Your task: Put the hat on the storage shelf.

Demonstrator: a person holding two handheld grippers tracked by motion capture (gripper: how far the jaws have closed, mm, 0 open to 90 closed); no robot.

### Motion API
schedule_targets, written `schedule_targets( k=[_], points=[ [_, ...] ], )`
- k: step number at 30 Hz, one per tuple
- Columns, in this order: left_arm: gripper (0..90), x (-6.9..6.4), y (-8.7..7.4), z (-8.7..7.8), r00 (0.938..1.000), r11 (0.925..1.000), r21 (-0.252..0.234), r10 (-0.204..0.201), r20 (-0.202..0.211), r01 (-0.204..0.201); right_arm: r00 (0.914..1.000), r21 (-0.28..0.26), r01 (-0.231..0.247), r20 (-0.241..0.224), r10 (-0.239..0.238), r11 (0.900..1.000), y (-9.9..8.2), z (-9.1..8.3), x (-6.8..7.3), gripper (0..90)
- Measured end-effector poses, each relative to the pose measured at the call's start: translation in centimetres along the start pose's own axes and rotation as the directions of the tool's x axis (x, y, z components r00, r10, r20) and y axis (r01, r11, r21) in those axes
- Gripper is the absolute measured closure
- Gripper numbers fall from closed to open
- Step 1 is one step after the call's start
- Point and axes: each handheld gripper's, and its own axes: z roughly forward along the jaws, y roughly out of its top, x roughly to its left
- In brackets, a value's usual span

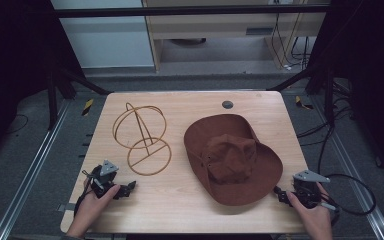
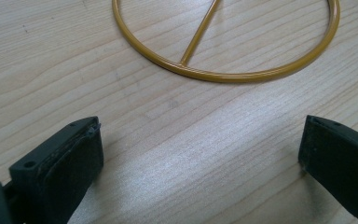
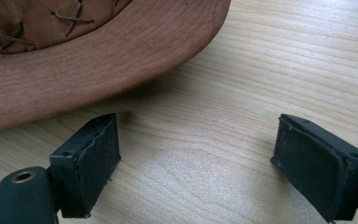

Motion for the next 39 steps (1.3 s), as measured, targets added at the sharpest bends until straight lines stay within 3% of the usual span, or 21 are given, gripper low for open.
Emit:
schedule_targets(
  k=[8, 11, 12, 14, 17, 22, 25, 26, 28, 33, 35, 39],
  points=[
    [0.0, 0.0, 0.0, 0.0, 1.0000, 1.0000, 0.002, 0.000, -0.001, 0.000, 0.9999, -0.002, 0.014, -0.007, -0.014, 0.9999, 0.0, 0.0, 0.1, 14.4],
    [0.0, 0.0, 0.0, 0.0, 1.0000, 1.0000, 0.000, 0.000, 0.000, 0.000, 0.9956, 0.008, 0.087, 0.036, -0.087, 0.9962, 0.1, -0.4, 0.6, 15.4],
    [0.0, 0.0, 0.0, 0.0, 1.0000, 1.0000, 0.000, 0.000, 0.000, 0.000, 0.9956, 0.008, 0.087, 0.036, -0.087, 0.9962, 0.1, -0.4, 0.6, 15.4],
    [0.0, 0.0, 0.0, 0.0, 1.0000, 1.0000, 0.000, 0.000, -0.001, 0.000, 0.9857, 0.029, 0.140, 0.091, -0.142, 0.9897, 0.3, -0.9, 1.0, 17.9],
    [0.0, 0.0, 0.0, 0.0, 1.0000, 1.0000, 0.000, -0.001, -0.001, 0.001, 0.9807, 0.032, 0.157, 0.113, -0.160, 0.9871, 0.3, -1.2, 1.1, 18.2],
    [0.0, 0.0, 0.0, 0.0, 1.0000, 1.0000, 0.003, 0.001, 0.000, -0.001, 0.9854, -0.004, 0.135, 0.106, -0.134, 0.9908, 0.4, -2.3, 1.0, 18.6],
    [0.0, 0.0, 0.0, 0.0, 1.0000, 1.0000, 0.002, 0.001, 0.000, -0.001, 0.9836, -0.013, 0.140, 0.117, -0.137, 0.9901, 0.7, -3.2, 1.2, 21.9],
    [0.0, 0.0, 0.0, 0.0, 1.0000, 1.0000, 0.000, -0.001, 0.000, 0.001, 0.9795, -0.025, 0.153, 0.136, -0.148, 0.9879, 1.0, -4.0, 1.3, 25.4],
    [0.0, -0.1, 0.0, 0.0, 1.0000, 1.0000, 0.000, -0.002, 0.000, 0.002, 0.9792, -0.032, 0.150, 0.143, -0.144, 0.9882, 1.3, -4.6, 1.4, 25.4],
    [0.0, -0.1, 0.0, 0.0, 1.0000, 1.0000, 0.000, -0.002, 0.000, 0.002, 0.9788, -0.048, 0.168, 0.127, -0.160, 0.9847, 2.4, -5.9, 2.3, 24.4],
    [0.0, -0.1, 0.0, 0.0, 1.0000, 1.0000, 0.000, -0.002, 0.000, 0.002, 0.9747, -0.055, 0.194, 0.124, -0.186, 0.9795, 3.2, -6.4, 2.8, 22.0],
    [0.0, -0.1, 0.0, 0.0, 1.0000, 1.0000, 0.000, -0.002, -0.001, 0.002, 0.9678, -0.013, 0.228, 0.113, -0.225, 0.9736, 5.1, -6.6, 4.2, 14.4]
  ],
)
